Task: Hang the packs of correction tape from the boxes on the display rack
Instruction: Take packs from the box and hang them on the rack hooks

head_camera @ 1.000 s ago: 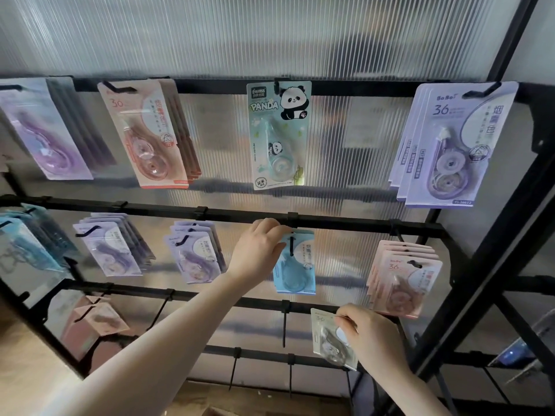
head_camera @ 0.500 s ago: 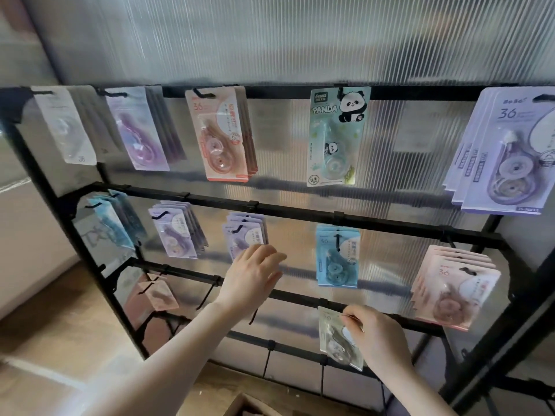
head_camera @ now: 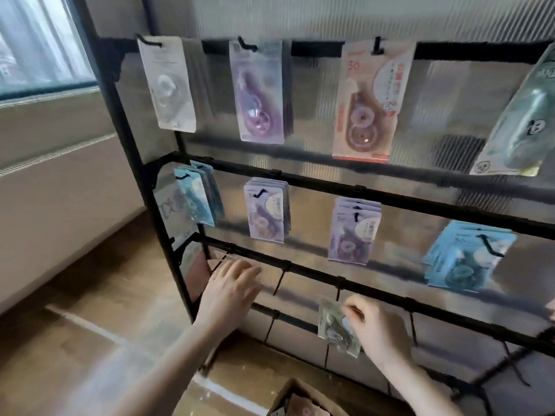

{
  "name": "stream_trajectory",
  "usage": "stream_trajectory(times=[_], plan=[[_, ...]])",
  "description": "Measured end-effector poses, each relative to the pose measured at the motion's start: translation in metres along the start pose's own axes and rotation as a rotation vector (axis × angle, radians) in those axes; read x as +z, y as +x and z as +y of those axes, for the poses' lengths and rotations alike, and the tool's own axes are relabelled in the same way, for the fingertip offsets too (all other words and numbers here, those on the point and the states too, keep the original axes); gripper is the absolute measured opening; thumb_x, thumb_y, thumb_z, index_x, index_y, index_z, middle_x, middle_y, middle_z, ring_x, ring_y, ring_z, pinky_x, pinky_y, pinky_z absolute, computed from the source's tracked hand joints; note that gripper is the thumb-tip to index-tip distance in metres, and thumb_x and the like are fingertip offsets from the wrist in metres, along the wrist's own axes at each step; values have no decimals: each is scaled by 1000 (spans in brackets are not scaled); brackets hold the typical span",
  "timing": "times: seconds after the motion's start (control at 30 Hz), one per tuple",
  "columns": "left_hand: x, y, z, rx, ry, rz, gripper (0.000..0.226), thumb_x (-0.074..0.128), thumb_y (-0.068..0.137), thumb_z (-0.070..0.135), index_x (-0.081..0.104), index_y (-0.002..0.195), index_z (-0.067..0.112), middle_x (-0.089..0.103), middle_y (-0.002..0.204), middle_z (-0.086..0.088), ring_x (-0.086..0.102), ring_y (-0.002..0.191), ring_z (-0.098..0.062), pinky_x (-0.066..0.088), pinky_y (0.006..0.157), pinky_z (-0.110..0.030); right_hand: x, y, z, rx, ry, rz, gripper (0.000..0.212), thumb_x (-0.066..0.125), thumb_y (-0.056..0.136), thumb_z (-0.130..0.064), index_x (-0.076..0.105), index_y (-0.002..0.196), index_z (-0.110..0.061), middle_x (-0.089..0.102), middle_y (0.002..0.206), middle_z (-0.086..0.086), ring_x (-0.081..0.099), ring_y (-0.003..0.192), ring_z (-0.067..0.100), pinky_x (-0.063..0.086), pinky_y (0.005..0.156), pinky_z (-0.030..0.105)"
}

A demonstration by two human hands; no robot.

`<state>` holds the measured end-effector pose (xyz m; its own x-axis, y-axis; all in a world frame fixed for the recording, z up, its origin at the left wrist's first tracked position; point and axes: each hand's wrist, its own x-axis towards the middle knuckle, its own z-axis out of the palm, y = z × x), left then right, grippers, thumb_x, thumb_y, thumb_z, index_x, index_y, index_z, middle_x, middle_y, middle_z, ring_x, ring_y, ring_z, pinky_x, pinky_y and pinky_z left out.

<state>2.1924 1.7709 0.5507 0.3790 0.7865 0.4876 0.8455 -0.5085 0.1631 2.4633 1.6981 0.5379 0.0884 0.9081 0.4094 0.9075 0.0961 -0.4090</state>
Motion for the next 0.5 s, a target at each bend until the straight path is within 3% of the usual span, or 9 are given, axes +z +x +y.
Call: stream_trajectory(times=[0.07, 0.13, 0.2, 0.33, 0.4, 0.5], plan=[[4, -10, -25, -6, -1, -32, 33, 51, 81, 36, 60, 109, 23, 62, 108, 0, 55, 103, -22, 52, 81, -38, 9, 2, -18, -1, -10, -7, 16, 81, 69, -16, 67, 71, -23, 57, 51, -11, 38, 41, -2, 18, 41, 0], [9, -19, -58, 11, -8, -64, 36, 47, 81, 35, 63, 110, 20, 63, 109, -1, 57, 102, -24, 52, 83, -39, 32, 9, -38, 2, -10, 10, 20, 83, 66, -13, 65, 67, -21, 56, 50, -13, 35, 44, -3, 13, 41, -1], [12, -22, -84, 31, -9, -59, 41, 41, 82, 35, 66, 108, 17, 63, 108, -2, 57, 101, -23, 52, 82, -39, 53, 12, -54, 36, 4, 23, 19, 82, 67, -12, 65, 66, -20, 57, 51, -13, 37, 45, -2, 16, 43, 1], [24, -25, -118, 9, -49, -50, 40, 41, 80, 32, 66, 105, 15, 63, 104, -3, 50, 99, -20, 51, 79, -37, 92, 15, -68, 141, 49, 4, 12, 75, 78, -16, 65, 72, -20, 61, 60, -10, 48, 49, 8, 33, 43, 21], [35, -27, -130, 5, -67, -61, 38, 41, 82, 32, 66, 105, 14, 63, 103, -4, 52, 97, -21, 51, 78, -36, 110, 18, -71, 142, 53, -3, 11, 73, 79, -16, 65, 72, -19, 63, 64, -9, 55, 54, 11, 38, 45, 20], [56, -32, -145, 2, -81, -85, 34, 44, 84, 31, 64, 105, 15, 61, 103, -3, 52, 96, -22, 49, 77, -34, 136, 25, -71, 146, 63, -23, 8, 73, 79, -16, 66, 74, -18, 64, 66, -9, 55, 55, 8, 34, 46, 13]])
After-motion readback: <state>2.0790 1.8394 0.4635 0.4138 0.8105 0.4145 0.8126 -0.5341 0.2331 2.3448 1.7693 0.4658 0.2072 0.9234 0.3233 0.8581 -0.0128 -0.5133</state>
